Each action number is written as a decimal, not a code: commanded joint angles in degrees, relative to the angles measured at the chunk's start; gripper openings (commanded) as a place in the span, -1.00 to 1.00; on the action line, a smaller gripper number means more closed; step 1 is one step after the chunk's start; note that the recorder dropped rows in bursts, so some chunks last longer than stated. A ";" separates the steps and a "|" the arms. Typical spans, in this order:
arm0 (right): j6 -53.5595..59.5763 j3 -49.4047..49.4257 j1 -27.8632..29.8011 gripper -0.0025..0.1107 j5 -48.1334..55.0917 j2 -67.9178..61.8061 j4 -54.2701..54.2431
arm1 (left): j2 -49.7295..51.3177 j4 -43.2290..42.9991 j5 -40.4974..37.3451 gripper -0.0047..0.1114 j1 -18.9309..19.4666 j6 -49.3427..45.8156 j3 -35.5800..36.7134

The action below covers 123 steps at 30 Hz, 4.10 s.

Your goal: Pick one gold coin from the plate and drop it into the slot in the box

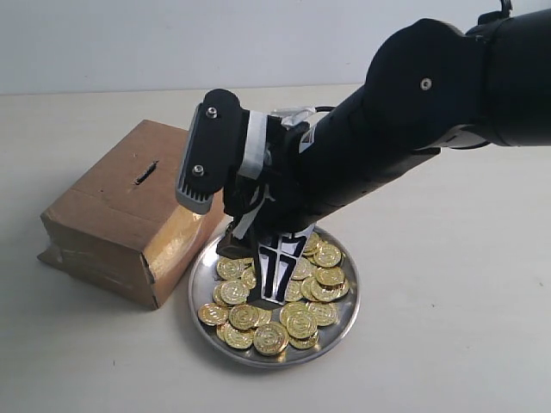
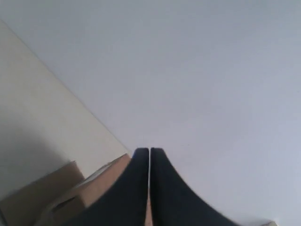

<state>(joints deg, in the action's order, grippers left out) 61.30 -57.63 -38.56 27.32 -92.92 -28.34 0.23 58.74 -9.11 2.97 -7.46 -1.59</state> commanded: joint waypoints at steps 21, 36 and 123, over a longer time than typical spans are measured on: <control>0.22 0.04 -0.12 -0.64 -6.65 0.02 -0.65 | 82.77 12.16 -51.28 -0.01 -6.34 -37.60 -43.22; 0.61 0.04 -0.12 -0.64 -9.79 0.02 -0.65 | 97.72 12.93 -50.99 -0.01 -19.03 -37.57 -54.34; -8.74 0.04 -0.12 -0.01 -9.90 0.13 4.09 | 97.41 11.96 -48.75 -0.92 -18.91 -49.19 -54.34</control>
<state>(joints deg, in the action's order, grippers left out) 56.09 -57.63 -38.56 17.04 -92.92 -27.46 98.70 70.92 -58.67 -15.92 -56.10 -55.76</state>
